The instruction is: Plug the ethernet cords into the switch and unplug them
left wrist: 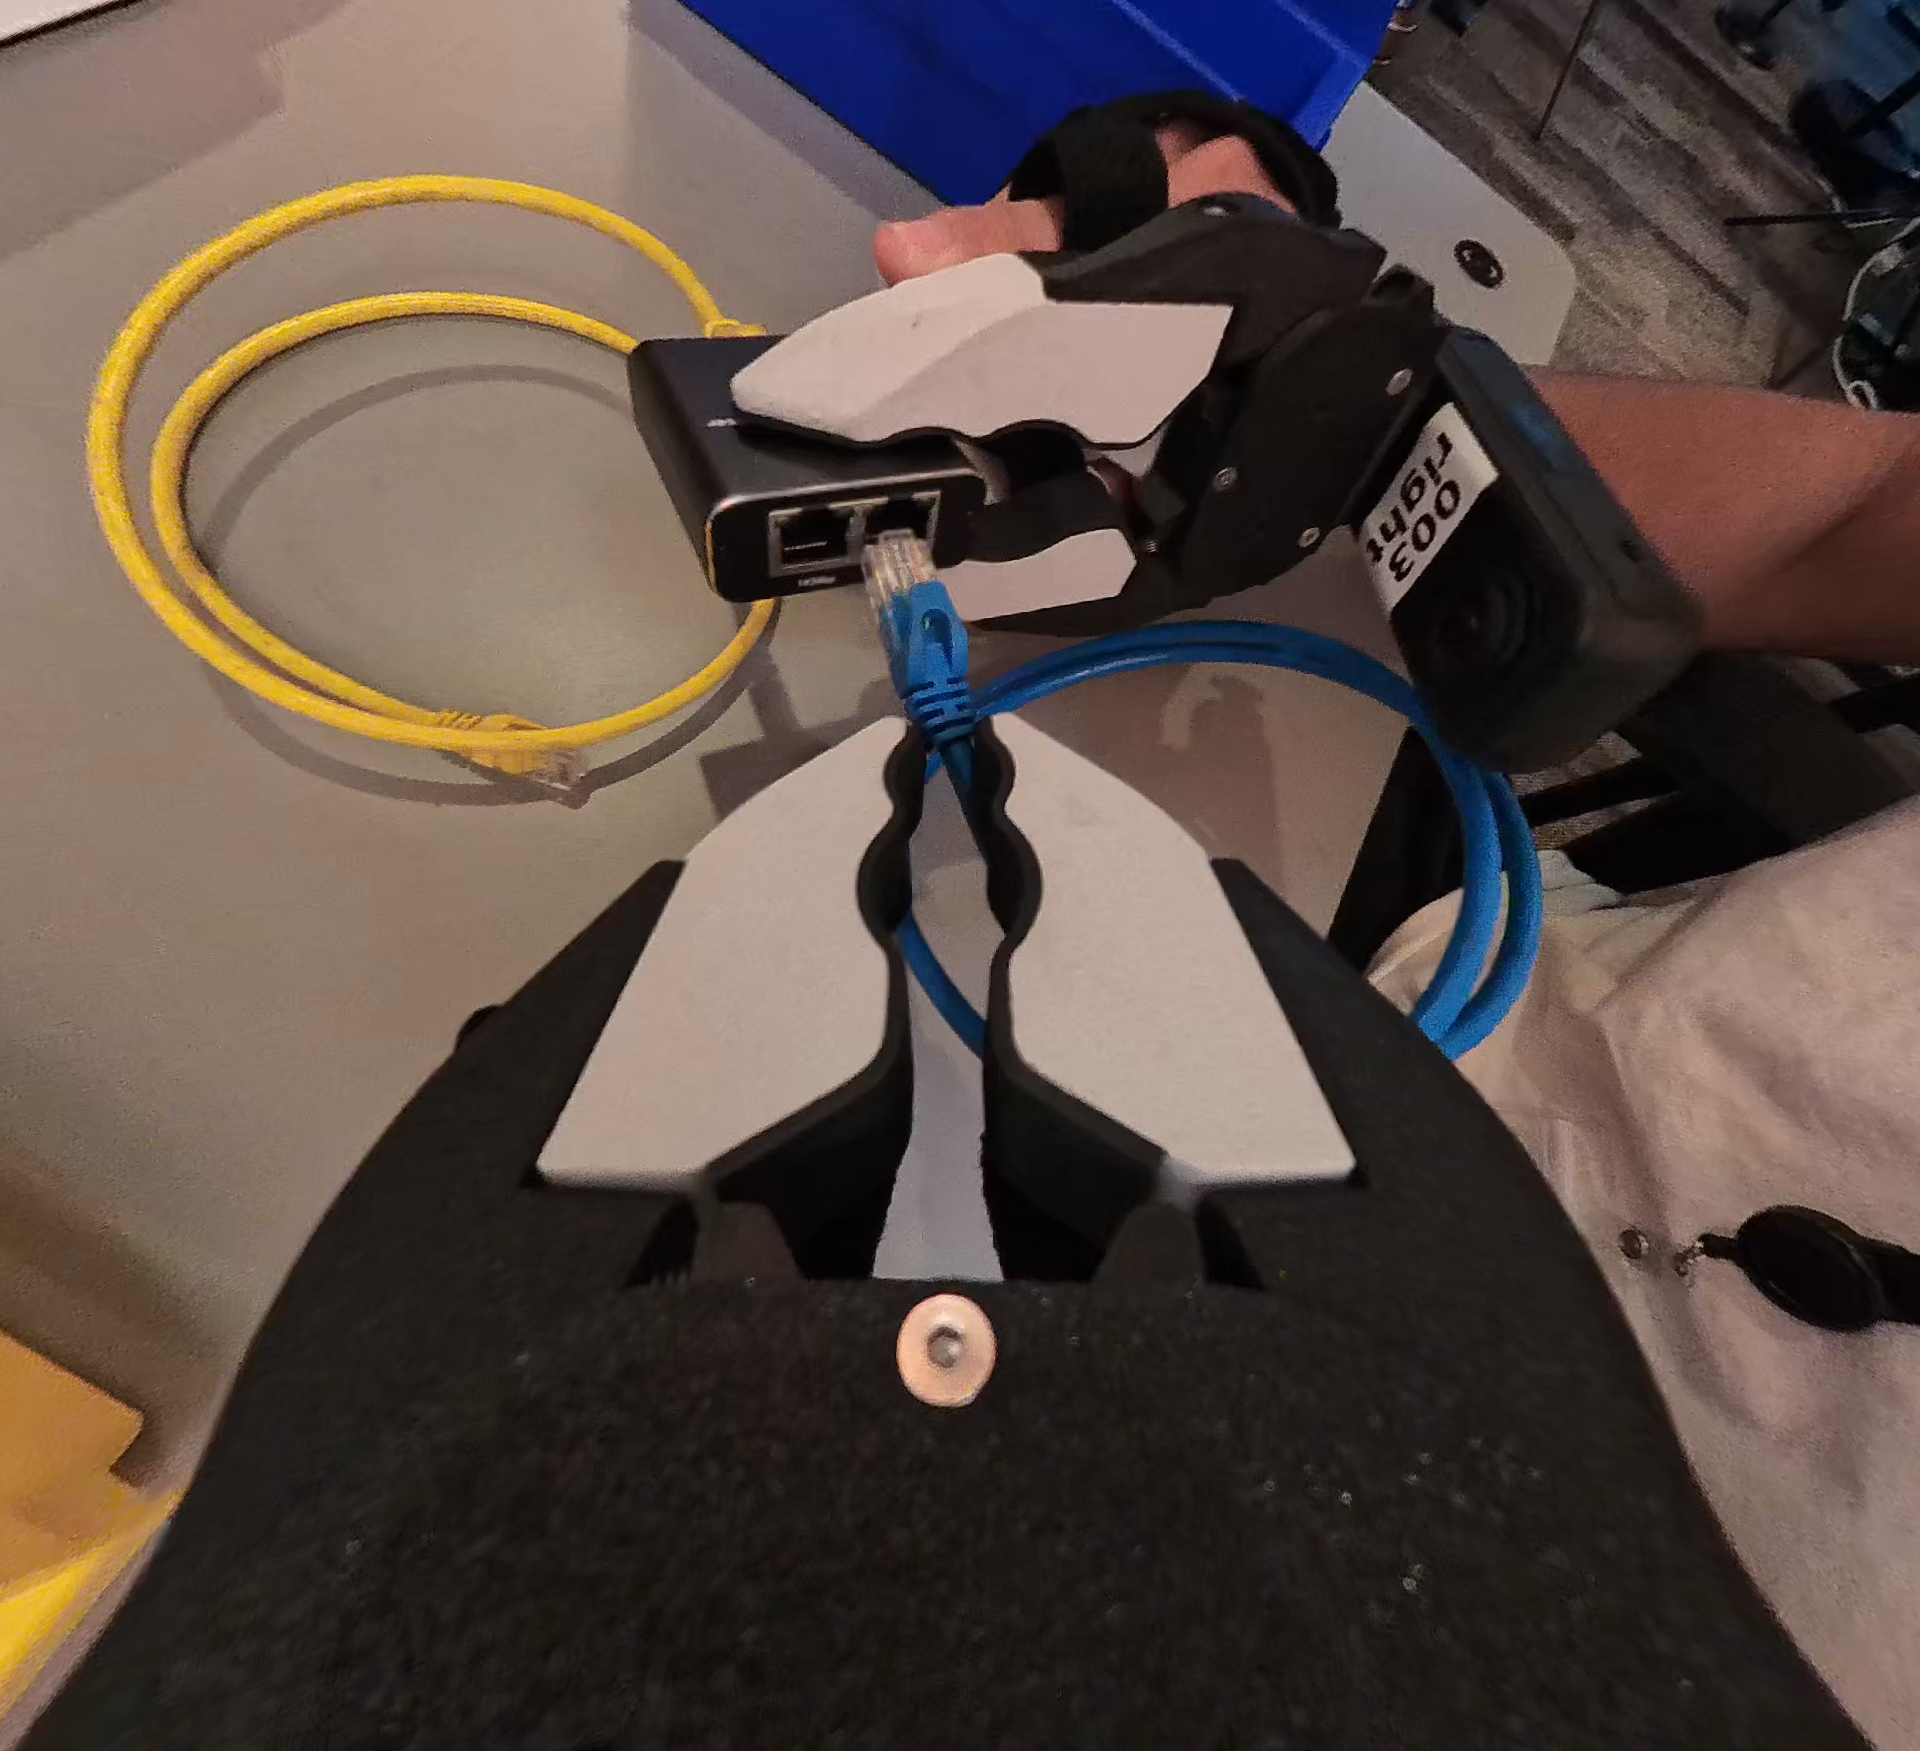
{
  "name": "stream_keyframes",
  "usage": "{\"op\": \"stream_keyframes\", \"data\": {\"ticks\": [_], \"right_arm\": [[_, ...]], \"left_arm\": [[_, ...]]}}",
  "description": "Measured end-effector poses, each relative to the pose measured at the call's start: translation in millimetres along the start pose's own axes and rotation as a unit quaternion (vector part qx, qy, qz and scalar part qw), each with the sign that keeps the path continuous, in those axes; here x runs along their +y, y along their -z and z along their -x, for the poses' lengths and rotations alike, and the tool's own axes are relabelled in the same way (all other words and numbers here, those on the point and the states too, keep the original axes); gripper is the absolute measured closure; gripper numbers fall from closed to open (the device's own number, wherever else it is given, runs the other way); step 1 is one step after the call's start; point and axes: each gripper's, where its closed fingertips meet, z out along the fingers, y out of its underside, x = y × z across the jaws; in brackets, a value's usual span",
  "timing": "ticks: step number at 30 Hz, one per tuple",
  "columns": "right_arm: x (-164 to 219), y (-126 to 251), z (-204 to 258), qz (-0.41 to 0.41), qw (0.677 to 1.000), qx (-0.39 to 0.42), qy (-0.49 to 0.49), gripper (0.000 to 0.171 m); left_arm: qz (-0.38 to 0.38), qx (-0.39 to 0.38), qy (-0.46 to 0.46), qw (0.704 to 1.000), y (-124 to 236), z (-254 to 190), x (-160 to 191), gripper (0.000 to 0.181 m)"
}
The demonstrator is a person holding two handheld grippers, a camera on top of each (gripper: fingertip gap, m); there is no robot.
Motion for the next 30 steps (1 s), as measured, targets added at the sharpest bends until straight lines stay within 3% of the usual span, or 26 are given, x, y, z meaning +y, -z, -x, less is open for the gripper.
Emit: {"op": "stream_keyframes", "data": {"ticks": [1, 17, 27, 30], "right_arm": [[-0.3, -0.4, 0.7, 0.000, 1.000, -0.001, 0.002, 0.146], [-1.9, -3.5, 12.3, 0.016, 0.999, -0.006, 0.047, 0.146], [12.0, -5.3, 13.0, 0.044, 0.999, -0.012, 0.025, 0.146], [11.6, -6.7, 16.9, 0.051, 0.998, -0.015, 0.042, 0.146]], "left_arm": [[0.002, 0.002, 0.001, 1.000, -0.7, -0.5, 0.6, 0.172], [0.015, -0.002, 0.010, 1.000, -4.3, 3.4, 0.2, 0.172], [-0.017, -0.075, -0.020, 0.997, -18.9, 5.3, -3.8, 0.171], [-0.003, -0.102, -0.017, 0.995, -21.1, 10.5, 3.6, 0.160]]}}
